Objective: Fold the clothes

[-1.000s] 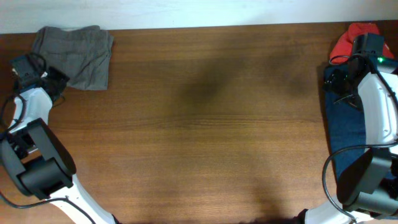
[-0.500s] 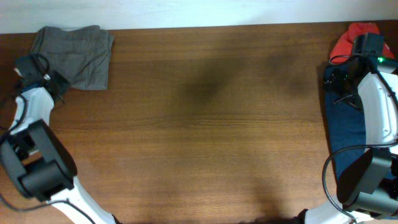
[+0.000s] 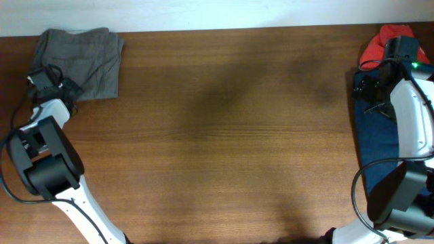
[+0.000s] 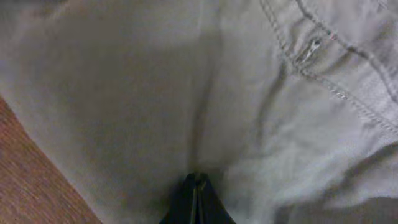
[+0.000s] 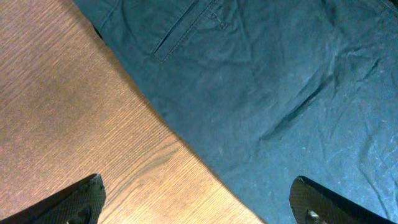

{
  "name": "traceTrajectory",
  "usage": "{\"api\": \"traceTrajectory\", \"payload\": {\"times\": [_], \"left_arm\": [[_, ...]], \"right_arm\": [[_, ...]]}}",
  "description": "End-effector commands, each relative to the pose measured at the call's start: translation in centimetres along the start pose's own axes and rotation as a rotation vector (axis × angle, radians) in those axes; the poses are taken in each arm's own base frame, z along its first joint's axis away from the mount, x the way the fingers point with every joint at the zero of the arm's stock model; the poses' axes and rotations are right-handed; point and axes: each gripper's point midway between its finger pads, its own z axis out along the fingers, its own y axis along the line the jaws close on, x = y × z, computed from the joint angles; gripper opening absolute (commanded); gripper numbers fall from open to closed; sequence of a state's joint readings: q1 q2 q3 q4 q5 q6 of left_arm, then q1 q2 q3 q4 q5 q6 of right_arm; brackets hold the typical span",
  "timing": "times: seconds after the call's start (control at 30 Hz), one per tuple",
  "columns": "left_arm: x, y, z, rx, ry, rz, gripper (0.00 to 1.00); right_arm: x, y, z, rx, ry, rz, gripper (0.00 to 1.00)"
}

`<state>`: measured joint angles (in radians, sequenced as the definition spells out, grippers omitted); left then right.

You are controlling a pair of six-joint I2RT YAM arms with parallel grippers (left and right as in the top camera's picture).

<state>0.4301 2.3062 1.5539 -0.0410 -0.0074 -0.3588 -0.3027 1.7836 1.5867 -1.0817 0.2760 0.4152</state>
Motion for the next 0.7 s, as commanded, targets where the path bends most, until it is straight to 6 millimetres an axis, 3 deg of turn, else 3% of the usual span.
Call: {"api": "traceTrajectory", "payload": {"times": [0.0,0.1,0.17,0.2,0.23,0.27,0.3,0.33,0.37,0.5,0.67], "left_arm": [[1.0,0.2,0.1,-0.007,0.035,0.018,0.01],[-1.2,-0.6,-2.4,0.004,0.005,0.018,0.01],[-4.1,-1.7,-5.3,0.026,-0.054,0.018,0.01],[-6.2,-2.5,-7.8,0.043,-0.100,0.017,0.02],[-8.1,-3.3,-10.8,0.062,-0.138,0.017,0.19],[-9.0,-3.6,-12.6,0.070,-0.152,0.018,0.40],[-9.5,-3.9,-14.9,0.075,-0.152,0.018,0.73],[-9.5,-4.3,-16.9,0.095,-0.137,0.019,0.86],[-9.1,-4.9,-18.6,0.128,-0.105,0.022,0.97],[-3.4,-8.5,-25.0,0.377,0.173,0.011,0.99],[1.7,-7.7,-30.5,0.378,0.373,0.034,0.99]], "right_arm": [[-0.4,-0.4,-0.4,0.008,-0.017,0.012,0.98],[-0.4,-0.4,-0.4,0.008,-0.017,0.012,0.98],[-0.4,-0.4,-0.4,0.008,-0.017,0.012,0.98],[-0.4,-0.4,-0.4,0.008,-0.017,0.012,0.98],[-0.4,-0.4,-0.4,0.008,-0.017,0.012,0.98],[-0.4,-0.4,-0.4,0.008,-0.017,0.013,0.98],[-0.4,-0.4,-0.4,0.008,-0.017,0.012,0.98],[-0.4,-0.4,-0.4,0.008,-0.017,0.012,0.98],[-0.4,-0.4,-0.4,0.008,-0.017,0.012,0.98],[-0.4,-0.4,-0.4,0.008,-0.017,0.012,0.98],[-0.4,-0.4,-0.4,0.008,-0.017,0.012,0.98]]}}
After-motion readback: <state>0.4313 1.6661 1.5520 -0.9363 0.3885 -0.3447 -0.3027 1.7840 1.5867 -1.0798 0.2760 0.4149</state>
